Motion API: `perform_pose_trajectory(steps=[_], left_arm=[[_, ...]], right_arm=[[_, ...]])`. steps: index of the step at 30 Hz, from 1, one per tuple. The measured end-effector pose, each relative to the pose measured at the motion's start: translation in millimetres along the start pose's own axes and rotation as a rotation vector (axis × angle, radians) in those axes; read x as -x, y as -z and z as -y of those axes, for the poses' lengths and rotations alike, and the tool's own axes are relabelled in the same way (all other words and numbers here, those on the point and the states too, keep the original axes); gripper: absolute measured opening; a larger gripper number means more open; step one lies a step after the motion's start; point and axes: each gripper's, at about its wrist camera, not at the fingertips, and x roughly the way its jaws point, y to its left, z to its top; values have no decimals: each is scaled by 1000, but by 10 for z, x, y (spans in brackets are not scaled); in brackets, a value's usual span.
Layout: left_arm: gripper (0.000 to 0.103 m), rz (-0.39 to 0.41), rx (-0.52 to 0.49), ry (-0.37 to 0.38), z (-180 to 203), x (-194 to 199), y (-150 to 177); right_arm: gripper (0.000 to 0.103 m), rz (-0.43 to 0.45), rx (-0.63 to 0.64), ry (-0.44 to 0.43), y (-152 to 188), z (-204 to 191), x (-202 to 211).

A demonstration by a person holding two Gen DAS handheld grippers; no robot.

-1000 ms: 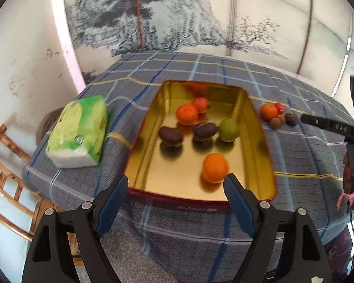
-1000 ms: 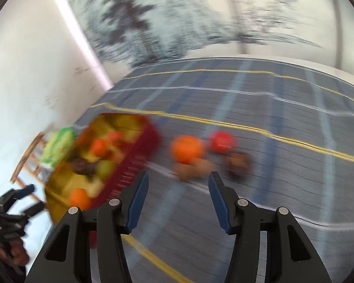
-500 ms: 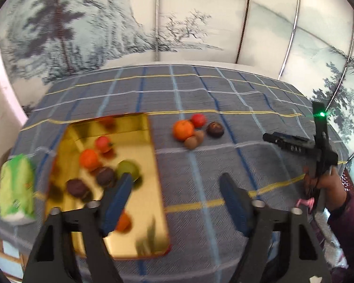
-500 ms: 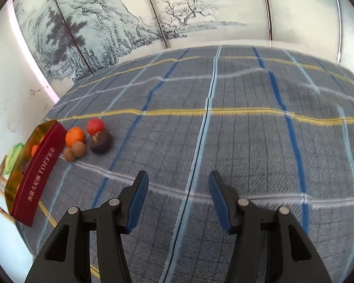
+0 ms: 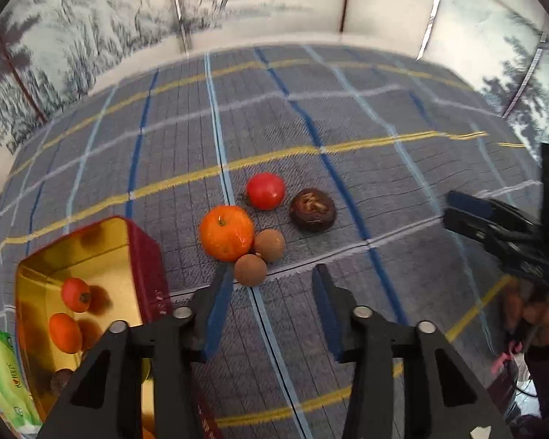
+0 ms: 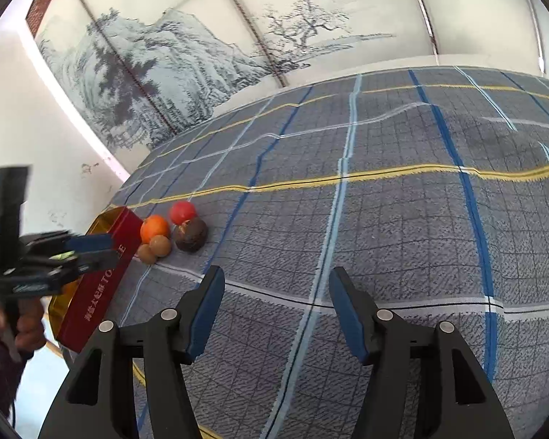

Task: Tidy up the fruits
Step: 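Move the left gripper back to the two small brown kiwis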

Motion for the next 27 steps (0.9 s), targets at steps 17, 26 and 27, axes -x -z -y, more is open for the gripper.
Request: perform_pose_trajectory(steps=[17, 26, 27], left_arm=[[23, -72, -51, -77, 255, -339, -86], [29, -26, -116, -101, 347, -279, -168], [29, -26, -129, -109, 360, -292, -179]], right_arm=[[70, 1, 3, -40, 5, -3, 15], [72, -3, -4, -37, -1, 10, 19], [72, -3, -4, -38, -4, 15, 21]])
